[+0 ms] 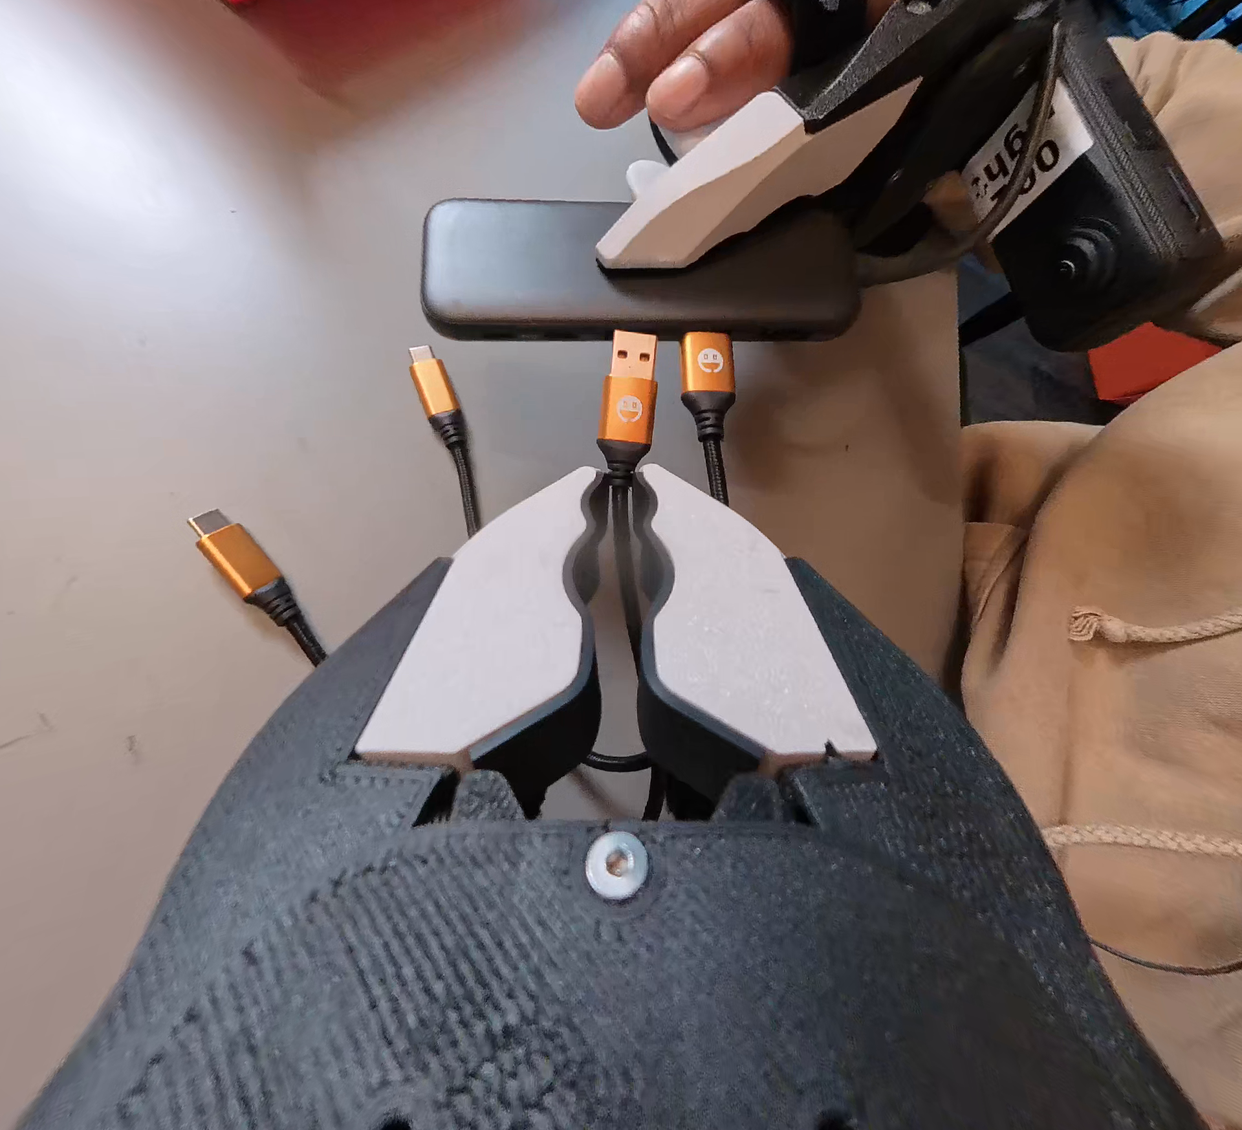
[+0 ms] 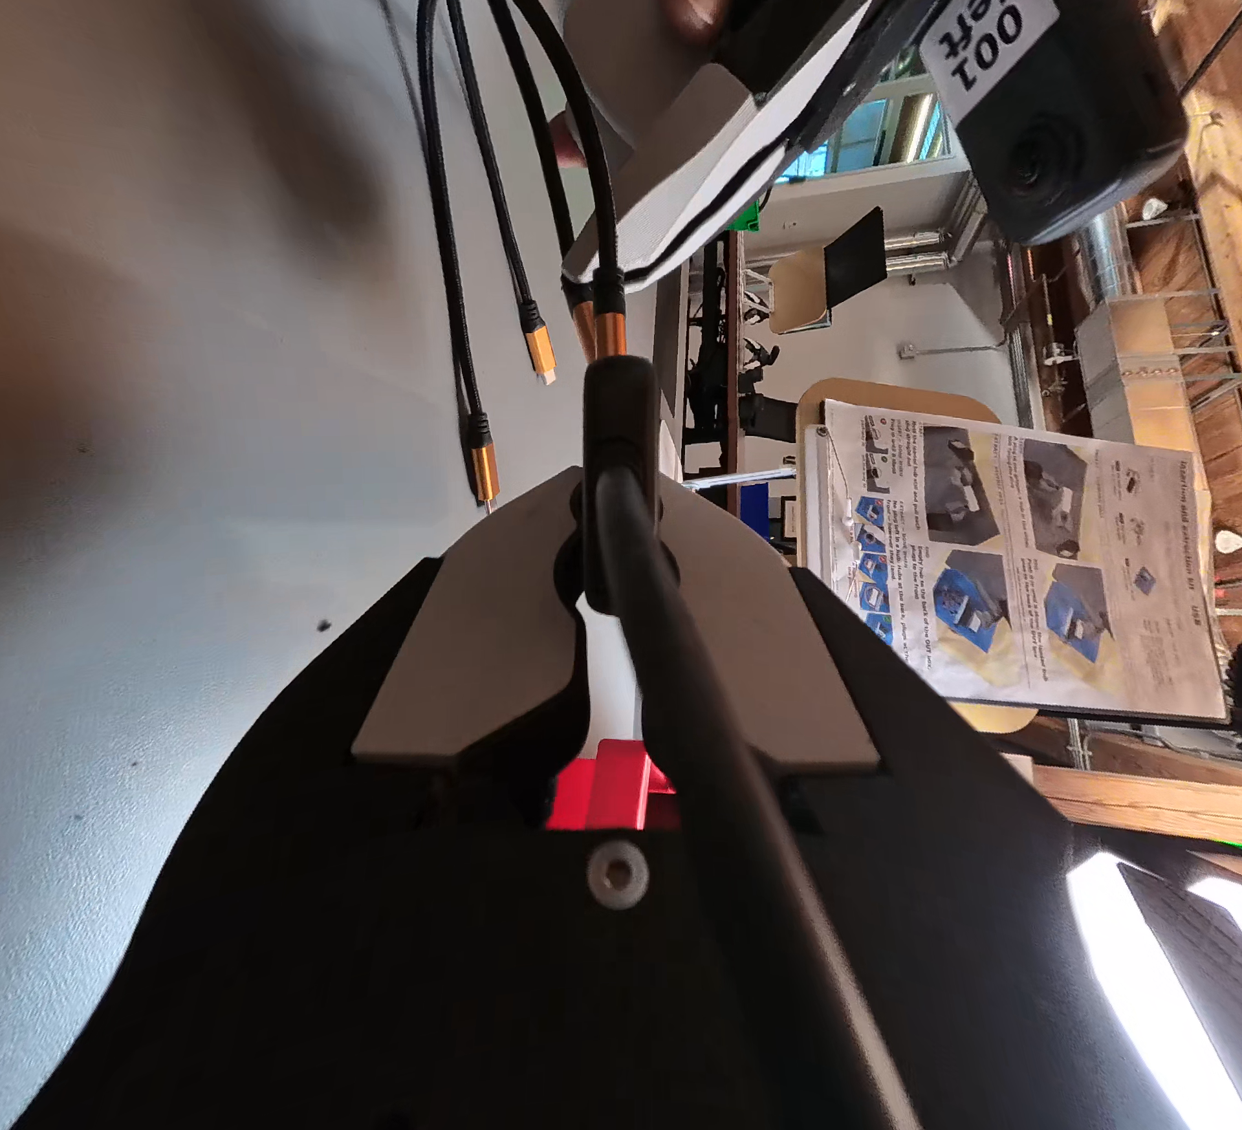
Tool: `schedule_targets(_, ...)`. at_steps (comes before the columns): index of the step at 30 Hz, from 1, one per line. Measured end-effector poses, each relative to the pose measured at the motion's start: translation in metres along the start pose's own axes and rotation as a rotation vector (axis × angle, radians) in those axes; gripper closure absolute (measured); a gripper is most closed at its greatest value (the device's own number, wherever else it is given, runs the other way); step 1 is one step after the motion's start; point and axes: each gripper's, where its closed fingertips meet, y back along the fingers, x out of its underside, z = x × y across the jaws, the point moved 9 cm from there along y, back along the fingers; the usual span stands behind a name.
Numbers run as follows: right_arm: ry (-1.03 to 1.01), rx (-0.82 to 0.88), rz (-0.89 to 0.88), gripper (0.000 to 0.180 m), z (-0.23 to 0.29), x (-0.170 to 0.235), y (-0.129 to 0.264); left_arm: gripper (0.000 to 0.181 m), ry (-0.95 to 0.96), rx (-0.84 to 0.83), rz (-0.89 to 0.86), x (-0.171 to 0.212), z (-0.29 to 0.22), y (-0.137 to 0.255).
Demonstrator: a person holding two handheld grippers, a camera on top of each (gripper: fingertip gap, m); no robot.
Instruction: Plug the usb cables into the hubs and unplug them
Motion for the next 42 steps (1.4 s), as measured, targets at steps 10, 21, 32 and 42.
schedule_targets(10,0.051,0.002,0.025,0.168,0.005,-0.006,-0.004,0.174,-0.041,-0.029,0.011,0.001,-0.002,0.000)
schedule_targets(21,-0.040,-0.014,-0.066,0.168,0.002,-0.013,0.002,0.174,0.034,0.138,-0.091,0.000,-0.004,0.008)
schedule_targets(32,-0.067,-0.015,-0.069,0.168,0.003,-0.016,0.000,0.174,0.029,0.126,-0.116,0.004,-0.005,0.008)
schedule_targets(42,-0.340,0.027,-0.157,0.167,-0.019,-0.001,0.008,0.165,-0.097,0.164,-0.369,-0.003,-0.003,0.034)
